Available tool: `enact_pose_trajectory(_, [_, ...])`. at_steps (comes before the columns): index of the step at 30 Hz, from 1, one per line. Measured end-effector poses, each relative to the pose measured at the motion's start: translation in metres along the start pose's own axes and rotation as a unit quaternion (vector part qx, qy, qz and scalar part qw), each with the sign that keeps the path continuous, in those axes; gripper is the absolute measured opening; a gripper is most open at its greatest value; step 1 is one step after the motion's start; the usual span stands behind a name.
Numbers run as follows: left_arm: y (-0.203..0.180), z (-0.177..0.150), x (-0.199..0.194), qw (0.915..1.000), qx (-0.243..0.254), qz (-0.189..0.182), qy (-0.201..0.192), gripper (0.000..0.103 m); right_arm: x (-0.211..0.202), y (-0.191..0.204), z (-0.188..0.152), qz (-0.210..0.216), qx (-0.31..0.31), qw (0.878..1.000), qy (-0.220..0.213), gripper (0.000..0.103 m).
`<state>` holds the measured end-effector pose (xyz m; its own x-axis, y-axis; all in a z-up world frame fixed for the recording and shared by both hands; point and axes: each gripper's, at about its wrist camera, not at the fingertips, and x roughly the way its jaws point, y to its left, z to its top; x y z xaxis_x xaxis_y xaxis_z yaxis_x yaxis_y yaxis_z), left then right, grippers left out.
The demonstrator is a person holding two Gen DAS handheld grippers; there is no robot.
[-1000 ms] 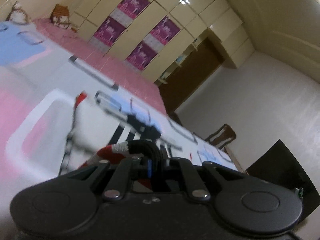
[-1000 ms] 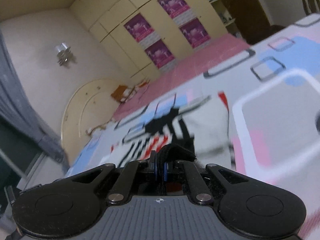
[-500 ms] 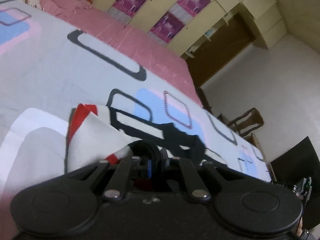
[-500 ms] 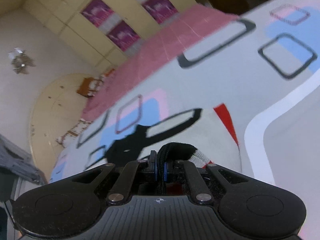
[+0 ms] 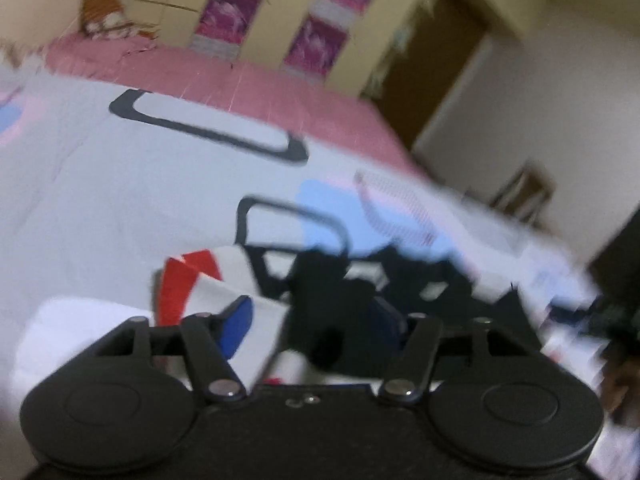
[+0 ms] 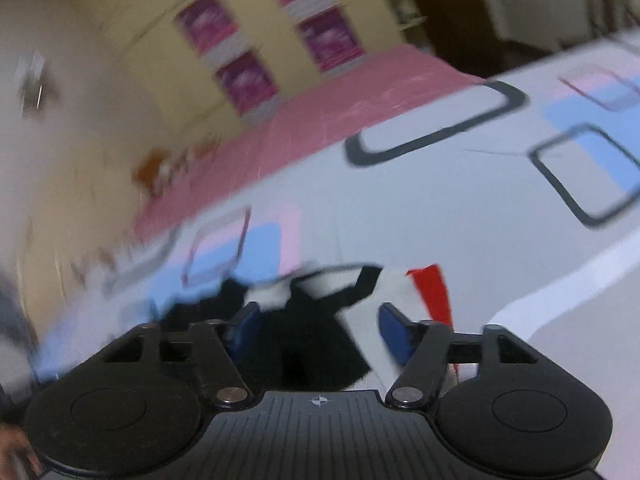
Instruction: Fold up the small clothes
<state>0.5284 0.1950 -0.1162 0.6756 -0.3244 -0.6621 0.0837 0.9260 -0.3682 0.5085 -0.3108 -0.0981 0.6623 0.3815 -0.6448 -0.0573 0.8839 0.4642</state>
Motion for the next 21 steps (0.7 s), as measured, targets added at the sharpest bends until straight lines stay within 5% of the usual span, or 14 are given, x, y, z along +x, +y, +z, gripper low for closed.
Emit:
enact_pose_trajectory(3, [-0.014, -0.002, 0.013, 0.9966, 0.068, 0.039, 0.027, 0.047, 0.023, 0.020, -0.008, -0.060, -0.090, 0.994, 0.031, 0.054])
enact_pose_trajectory(5, [-0.023, -0.005, 0.015, 0.9924, 0.105, 0.059, 0.027, 0.032, 0.035, 0.031, -0.016, -0.096, -0.146, 0.984, 0.036, 0.040])
enact_pose_trajectory(7, [-0.024, -0.004, 0.009, 0.9919, 0.114, 0.054, 0.004, 0.004, 0.036, 0.041, -0.024, -0.107, -0.197, 0.974, 0.028, 0.007])
enact_pose_trajectory(10, [-0.020, -0.008, -0.011, 0.9921, 0.093, 0.047, -0.070, 0.004, 0.026, 0.044, -0.022, -0.114, -0.203, 0.972, 0.007, 0.003])
enact_pose_trajectory(13, [-0.016, -0.016, 0.001, 0.9931, 0.083, 0.070, -0.045, 0.005, 0.025, 0.031, -0.024, -0.151, -0.190, 0.970, 0.004, 0.003])
enact_pose_trajectory(20, [-0.019, -0.010, 0.011, 0.9925, 0.081, 0.088, -0.024, 0.005, 0.031, 0.026, -0.020, -0.151, -0.195, 0.968, 0.041, 0.003])
enact_pose_trajectory(21, [-0.018, -0.009, 0.011, 0.9927, 0.081, 0.087, -0.020, 0.008, 0.029, 0.027, -0.019, -0.148, -0.192, 0.969, 0.043, 0.013])
